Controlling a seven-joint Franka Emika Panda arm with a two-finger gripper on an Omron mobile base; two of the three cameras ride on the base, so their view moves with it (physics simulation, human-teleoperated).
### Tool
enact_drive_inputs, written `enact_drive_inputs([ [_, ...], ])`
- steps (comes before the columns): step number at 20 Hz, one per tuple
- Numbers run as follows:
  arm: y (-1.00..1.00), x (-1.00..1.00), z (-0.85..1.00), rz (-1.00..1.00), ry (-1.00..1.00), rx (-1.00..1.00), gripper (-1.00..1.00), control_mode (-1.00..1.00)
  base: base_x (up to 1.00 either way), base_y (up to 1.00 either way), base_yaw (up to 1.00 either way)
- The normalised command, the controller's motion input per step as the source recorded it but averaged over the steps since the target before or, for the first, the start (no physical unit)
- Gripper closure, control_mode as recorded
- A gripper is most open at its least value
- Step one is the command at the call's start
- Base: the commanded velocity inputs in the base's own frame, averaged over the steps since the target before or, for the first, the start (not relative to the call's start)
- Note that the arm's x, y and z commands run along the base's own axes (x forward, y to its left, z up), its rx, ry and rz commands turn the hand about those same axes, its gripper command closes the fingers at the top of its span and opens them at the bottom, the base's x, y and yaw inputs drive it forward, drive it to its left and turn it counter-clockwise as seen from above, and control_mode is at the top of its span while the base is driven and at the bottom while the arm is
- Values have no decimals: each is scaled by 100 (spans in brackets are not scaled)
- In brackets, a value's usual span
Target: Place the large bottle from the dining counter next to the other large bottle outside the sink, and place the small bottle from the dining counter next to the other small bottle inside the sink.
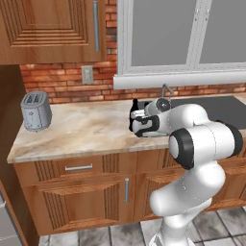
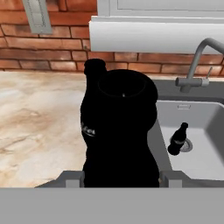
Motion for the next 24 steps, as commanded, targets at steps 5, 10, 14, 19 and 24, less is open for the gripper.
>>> enact_drive_inputs([
  [5,0,0,0,0,0,0,100,100,15,0,0],
  [10,0,0,0,0,0,0,100,100,9,0,0],
  [14,0,0,0,0,0,0,100,100,11,0,0],
  [19,0,2,-6,0,0,0,100,-100,4,0,0],
  [24,0,5,-21,0,0,0,100,-100,0,0,0],
])
